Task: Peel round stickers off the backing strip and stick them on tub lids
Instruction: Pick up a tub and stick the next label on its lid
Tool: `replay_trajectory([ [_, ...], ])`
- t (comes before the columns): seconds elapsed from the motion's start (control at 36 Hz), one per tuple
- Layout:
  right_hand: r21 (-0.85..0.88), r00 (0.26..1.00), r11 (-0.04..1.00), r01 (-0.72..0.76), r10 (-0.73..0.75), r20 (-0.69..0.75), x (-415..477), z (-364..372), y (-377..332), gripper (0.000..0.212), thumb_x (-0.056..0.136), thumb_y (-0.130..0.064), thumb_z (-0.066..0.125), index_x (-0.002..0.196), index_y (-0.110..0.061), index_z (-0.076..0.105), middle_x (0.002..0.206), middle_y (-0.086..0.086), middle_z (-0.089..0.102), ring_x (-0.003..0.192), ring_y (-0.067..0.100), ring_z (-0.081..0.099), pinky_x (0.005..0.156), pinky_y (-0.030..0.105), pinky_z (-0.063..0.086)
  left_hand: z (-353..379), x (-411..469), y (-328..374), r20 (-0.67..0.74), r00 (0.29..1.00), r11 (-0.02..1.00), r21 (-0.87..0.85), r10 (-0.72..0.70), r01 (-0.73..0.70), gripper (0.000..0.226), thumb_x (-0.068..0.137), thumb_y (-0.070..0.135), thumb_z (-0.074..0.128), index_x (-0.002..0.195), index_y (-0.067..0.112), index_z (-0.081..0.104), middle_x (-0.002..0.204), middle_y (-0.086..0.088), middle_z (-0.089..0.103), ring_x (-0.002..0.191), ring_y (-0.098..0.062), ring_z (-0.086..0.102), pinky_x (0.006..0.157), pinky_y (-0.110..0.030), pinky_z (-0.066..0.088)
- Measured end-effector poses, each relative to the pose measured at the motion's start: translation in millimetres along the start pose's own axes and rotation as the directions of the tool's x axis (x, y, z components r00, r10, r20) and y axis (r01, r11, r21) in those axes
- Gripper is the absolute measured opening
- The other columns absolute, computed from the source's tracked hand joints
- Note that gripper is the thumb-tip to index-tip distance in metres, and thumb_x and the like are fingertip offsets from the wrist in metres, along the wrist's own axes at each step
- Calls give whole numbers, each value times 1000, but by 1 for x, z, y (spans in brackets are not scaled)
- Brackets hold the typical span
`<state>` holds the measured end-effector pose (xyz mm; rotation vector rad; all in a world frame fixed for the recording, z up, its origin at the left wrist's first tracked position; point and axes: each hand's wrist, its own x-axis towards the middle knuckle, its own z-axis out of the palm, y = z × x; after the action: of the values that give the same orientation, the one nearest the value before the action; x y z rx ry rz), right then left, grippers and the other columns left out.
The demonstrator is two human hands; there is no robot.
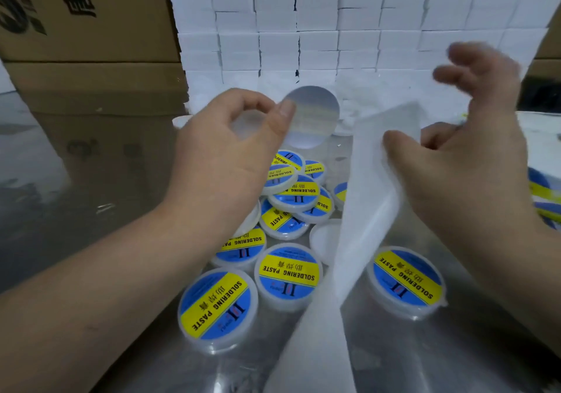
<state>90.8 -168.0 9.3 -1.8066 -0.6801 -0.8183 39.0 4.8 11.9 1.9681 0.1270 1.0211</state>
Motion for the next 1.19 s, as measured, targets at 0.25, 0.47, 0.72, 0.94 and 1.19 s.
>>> replay_trajectory([
  [0.25, 162, 930, 978, -133, 67, 362, -7, 5, -11, 30, 66, -17, 46, 59, -34, 70, 69, -17, 67, 65, -5, 58, 57, 8, 42, -1, -3, 0, -15, 997, 995, 64, 71, -70, 20, 71, 59, 56, 83, 44, 53, 90, 28, 57, 87, 16, 49, 69, 1, 35],
  [0.47, 315, 903, 878, -361, 244, 354, -2, 3, -8, 28, 72, -48, 53, 62, -32, 73, 67, -9, 71, 68, 0, 65, 66, 18, 49, -1, -9, 5, 38, 979, 974, 101, 201, -204, 34, 63, 57, 63, 91, 49, 46, 94, 30, 52, 88, 23, 44, 73, 5, 30],
  [0.72, 309, 899, 865, -396, 296, 322, 0, 6, -5, 13, 70, -23, 71, 59, -29, 71, 63, -2, 69, 58, 8, 61, 61, 31, 51, 0, -8, 5, 124, 965, 951, 179, 232, -251, 55, 61, 51, 76, 101, 49, 38, 95, 38, 42, 83, 17, 44, 75, -17, 44],
  [0.94, 356, 925, 855, -378, 364, 109, 9, 1, 1, 19, 78, -23, 63, 60, -23, 69, 56, -6, 65, 54, 9, 57, 51, 19, 47, 2, 0, -5, 65, 994, 984, 149, 92, -101, 44, 79, 6, 55, 100, 41, 39, 97, 25, 48, 77, 16, 43, 59, 6, 31],
  [1.19, 385, 920, 861, -332, 206, 334, -1, 5, -9, 13, 68, -26, 60, 62, -30, 71, 59, -10, 67, 54, 1, 58, 53, 16, 48, 6, 7, -3, 123, 974, 940, -263, -192, 218, 40, 93, 5, 39, 100, 44, 44, 90, 14, 44, 49, -15, 65, 50, -25, 54],
])
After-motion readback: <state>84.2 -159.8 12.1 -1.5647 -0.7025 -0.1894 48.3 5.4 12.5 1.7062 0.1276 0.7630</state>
